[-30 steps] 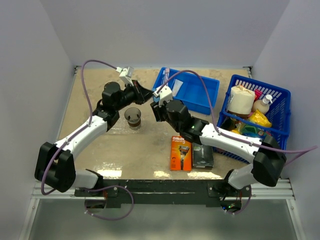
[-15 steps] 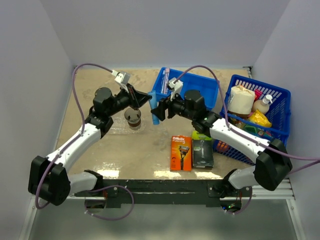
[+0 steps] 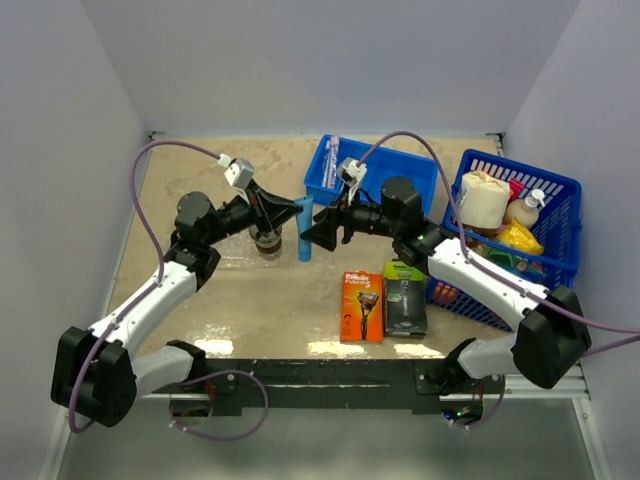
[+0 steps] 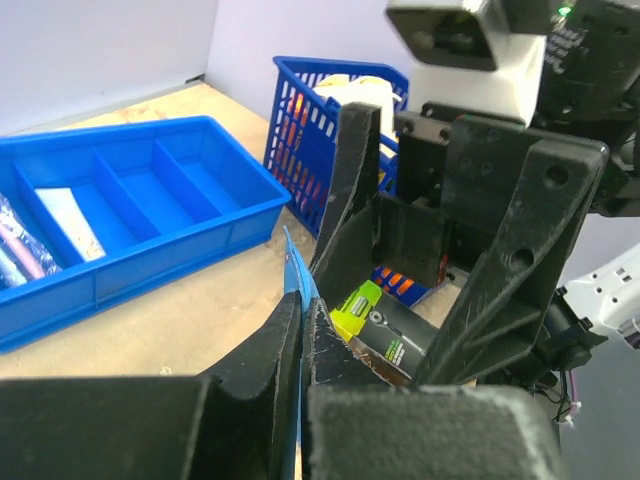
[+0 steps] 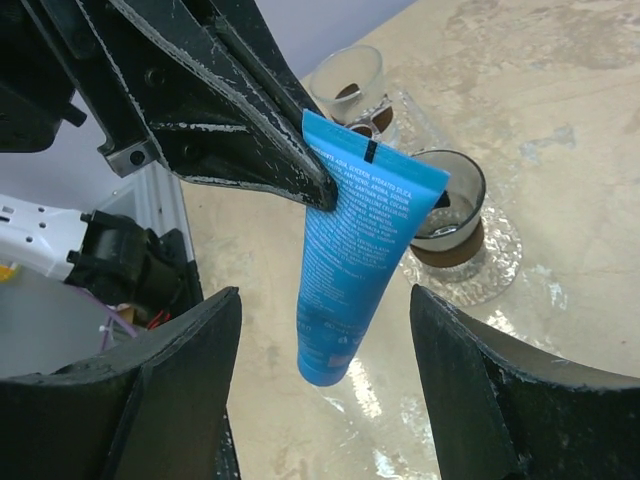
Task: Prepare toiletry sets of a toothbrush and toothpaste on the tray
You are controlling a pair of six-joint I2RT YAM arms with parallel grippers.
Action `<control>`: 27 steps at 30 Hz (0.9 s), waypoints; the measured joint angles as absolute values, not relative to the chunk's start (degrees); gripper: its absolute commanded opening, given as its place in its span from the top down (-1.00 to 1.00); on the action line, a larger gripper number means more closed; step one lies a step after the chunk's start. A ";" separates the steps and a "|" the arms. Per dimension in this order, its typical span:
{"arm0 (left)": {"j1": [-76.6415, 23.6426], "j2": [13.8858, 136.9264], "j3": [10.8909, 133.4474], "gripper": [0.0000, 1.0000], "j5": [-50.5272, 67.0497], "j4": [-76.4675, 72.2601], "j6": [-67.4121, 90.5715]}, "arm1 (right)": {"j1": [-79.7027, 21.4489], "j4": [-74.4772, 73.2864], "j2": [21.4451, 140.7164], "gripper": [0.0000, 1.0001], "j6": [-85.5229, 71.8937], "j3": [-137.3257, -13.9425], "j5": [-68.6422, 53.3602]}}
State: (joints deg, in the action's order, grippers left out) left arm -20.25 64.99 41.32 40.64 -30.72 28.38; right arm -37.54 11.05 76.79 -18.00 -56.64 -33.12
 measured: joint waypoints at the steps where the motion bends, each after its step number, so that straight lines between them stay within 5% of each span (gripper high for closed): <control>1: -20.21 64.90 41.19 1.00 41.06 -31.09 28.51 | -37.95 11.20 77.01 -0.43 -18.09 -56.64 -33.17; 27: -19.92 65.10 40.47 1.00 49.82 -42.13 33.93 | -41.74 18.85 77.17 0.21 -23.46 -51.96 -30.92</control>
State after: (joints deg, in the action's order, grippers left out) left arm -19.92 65.10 40.47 49.82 -42.13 33.93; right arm -41.74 18.85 77.17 -23.46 -51.96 -30.92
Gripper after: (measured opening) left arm 0.036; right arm 0.450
